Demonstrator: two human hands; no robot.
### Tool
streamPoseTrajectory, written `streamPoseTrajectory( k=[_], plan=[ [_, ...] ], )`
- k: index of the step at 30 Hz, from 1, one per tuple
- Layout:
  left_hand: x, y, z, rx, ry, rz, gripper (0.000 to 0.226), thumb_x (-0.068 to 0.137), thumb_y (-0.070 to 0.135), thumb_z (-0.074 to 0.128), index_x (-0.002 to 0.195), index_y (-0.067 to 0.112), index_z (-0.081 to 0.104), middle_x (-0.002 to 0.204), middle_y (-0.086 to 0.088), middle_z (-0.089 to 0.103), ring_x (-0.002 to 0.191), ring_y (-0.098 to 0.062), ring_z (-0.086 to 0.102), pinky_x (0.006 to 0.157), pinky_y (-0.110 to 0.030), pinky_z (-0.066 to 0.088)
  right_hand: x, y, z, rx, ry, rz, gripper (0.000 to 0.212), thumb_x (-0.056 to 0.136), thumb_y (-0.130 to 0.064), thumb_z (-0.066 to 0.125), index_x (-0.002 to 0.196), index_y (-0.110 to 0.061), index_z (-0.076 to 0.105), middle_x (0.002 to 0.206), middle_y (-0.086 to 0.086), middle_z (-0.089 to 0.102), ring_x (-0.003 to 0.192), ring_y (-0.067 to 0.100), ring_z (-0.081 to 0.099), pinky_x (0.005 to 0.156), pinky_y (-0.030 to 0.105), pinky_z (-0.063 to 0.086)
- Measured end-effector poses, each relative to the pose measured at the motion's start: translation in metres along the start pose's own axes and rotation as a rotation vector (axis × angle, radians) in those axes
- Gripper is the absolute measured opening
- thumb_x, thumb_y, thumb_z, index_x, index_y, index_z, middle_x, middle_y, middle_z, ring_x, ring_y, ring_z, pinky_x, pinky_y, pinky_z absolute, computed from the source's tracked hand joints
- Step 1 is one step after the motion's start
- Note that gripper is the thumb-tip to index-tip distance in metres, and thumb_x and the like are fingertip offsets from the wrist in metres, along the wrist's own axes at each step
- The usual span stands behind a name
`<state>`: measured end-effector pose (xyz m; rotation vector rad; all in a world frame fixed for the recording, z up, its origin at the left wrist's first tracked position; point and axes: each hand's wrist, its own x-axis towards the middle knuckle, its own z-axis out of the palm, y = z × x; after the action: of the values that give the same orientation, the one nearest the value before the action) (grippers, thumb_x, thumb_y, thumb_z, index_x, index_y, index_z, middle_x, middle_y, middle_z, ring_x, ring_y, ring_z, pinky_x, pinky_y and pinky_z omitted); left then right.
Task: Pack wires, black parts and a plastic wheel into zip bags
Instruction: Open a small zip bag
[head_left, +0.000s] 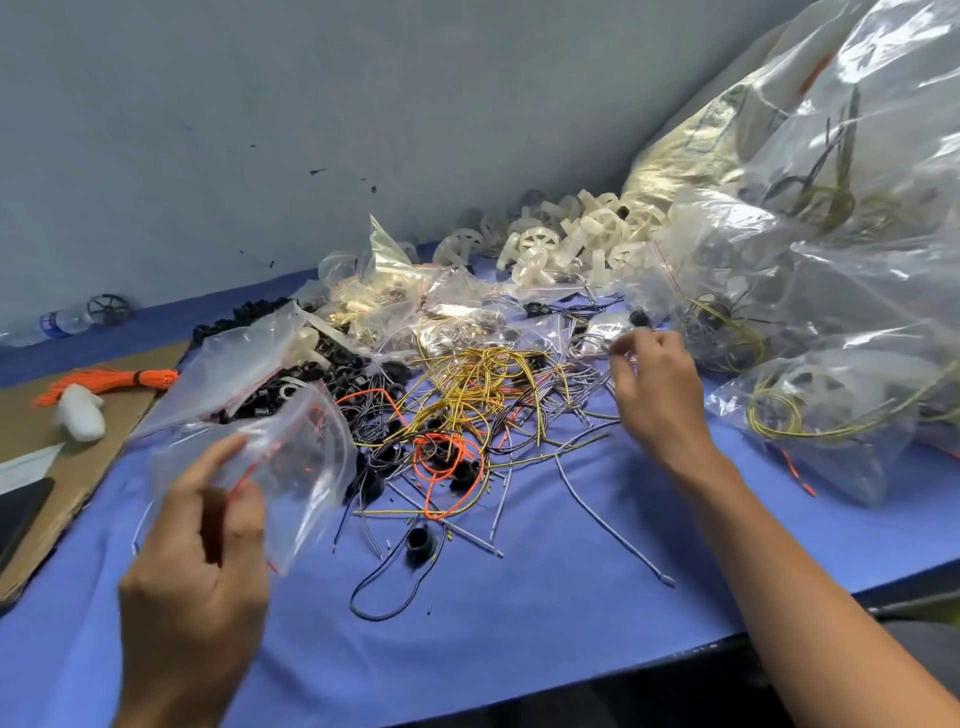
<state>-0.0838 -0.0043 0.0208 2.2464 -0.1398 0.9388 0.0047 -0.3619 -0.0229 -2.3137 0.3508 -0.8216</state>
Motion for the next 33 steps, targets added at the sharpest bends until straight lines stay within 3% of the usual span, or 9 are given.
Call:
streamPoseTrajectory(
  k=[4,7,10,14,18,23,29,31,33],
  plan=[
    [0.031,0.014,-0.014,-0.037,0.038,0.075,0.044,0.100,0.054,0.038,0.134,0.031,0.053,0.086,0.002,0.060,0.070,-0.019,0.058,0.065,-0.039,0.048,0.000,-0.014,-0.015,0.408,0.118,0.065,0.010,0.095,-0.014,0.056,0.102,-0.014,0.064,0.100,0.005,0.061,0.087,0.023,0.061,0.078,0.025,0.042],
    [0.045,0.022,-0.009,0.007,0.011,0.134,0.035,0.100,0.048,0.041,0.125,0.029,0.057,0.078,0.000,0.059,0.059,-0.018,0.055,0.057,-0.035,0.043,-0.009,-0.023,-0.023,0.874,0.072,0.216,0.012,0.098,-0.011,0.055,0.095,-0.020,0.061,0.091,0.000,0.063,0.081,0.018,0.061,0.067,0.023,0.049],
    [0.046,0.026,0.007,0.052,-0.068,0.143,0.025,0.099,0.043,0.042,0.114,0.029,0.057,0.067,0.010,0.061,0.054,-0.013,0.057,0.050,-0.033,0.040,-0.014,-0.031,-0.032,1.287,0.012,0.323,0.016,0.099,-0.004,0.052,0.093,-0.017,0.060,0.084,-0.001,0.059,0.072,0.012,0.058,0.069,0.020,0.054],
    [0.037,0.029,0.033,0.066,-0.202,0.134,0.016,0.097,0.043,0.041,0.106,0.033,0.050,0.057,0.009,0.060,0.056,-0.026,0.062,0.054,-0.040,0.048,-0.020,-0.034,-0.040,1.648,-0.191,0.462,0.015,0.096,-0.003,0.052,0.095,-0.014,0.061,0.078,0.001,0.067,0.068,0.013,0.063,0.068,0.023,0.057],
    [0.036,0.038,0.054,0.076,-0.247,0.160,0.007,0.101,0.034,0.047,0.108,0.034,0.049,0.052,0.005,0.060,0.054,-0.024,0.062,0.056,-0.041,0.050,-0.033,-0.040,-0.038,1.692,-0.423,0.465,0.013,0.082,-0.008,0.062,0.092,-0.014,0.068,0.079,0.003,0.070,0.068,0.013,0.065,0.067,0.024,0.057],
    [0.045,0.050,0.072,0.084,-0.242,0.168,0.019,0.101,0.026,0.048,0.119,0.027,0.054,0.072,0.000,0.065,0.064,-0.028,0.059,0.057,-0.036,0.040,-0.057,-0.054,-0.026,1.605,-0.677,0.415,0.016,0.082,-0.007,0.061,0.087,-0.014,0.075,0.079,0.007,0.070,0.067,0.015,0.065,0.064,0.025,0.057],
    [0.013,0.077,0.072,0.086,-0.354,0.329,0.031,0.103,0.035,0.038,0.128,0.031,0.054,0.074,-0.009,0.071,0.068,-0.040,0.064,0.055,-0.043,0.048,-0.087,-0.082,-0.006,1.302,-0.738,0.425,0.011,0.093,-0.002,0.058,0.086,-0.009,0.062,0.067,0.006,0.056,0.054,0.015,0.058,0.053,0.025,0.054],
    [-0.004,0.086,0.071,0.106,-0.455,0.369,0.038,0.098,0.039,0.035,0.132,0.033,0.053,0.077,-0.007,0.072,0.071,-0.039,0.065,0.053,-0.042,0.047,-0.097,-0.090,-0.005,1.215,-0.803,0.379,0.011,0.096,-0.003,0.052,0.092,-0.007,0.061,0.064,0.007,0.053,0.049,0.013,0.055,0.046,0.023,0.049],
    [-0.020,0.095,0.068,0.142,-0.537,0.407,0.043,0.095,0.035,0.038,0.136,0.035,0.049,0.077,-0.007,0.072,0.071,-0.036,0.066,0.052,-0.039,0.043,-0.108,-0.095,-0.001,1.236,-0.876,0.328,0.020,0.091,-0.014,0.052,0.105,-0.004,0.061,0.070,0.006,0.054,0.057,0.008,0.051,0.050,0.018,0.045]
  ],
)
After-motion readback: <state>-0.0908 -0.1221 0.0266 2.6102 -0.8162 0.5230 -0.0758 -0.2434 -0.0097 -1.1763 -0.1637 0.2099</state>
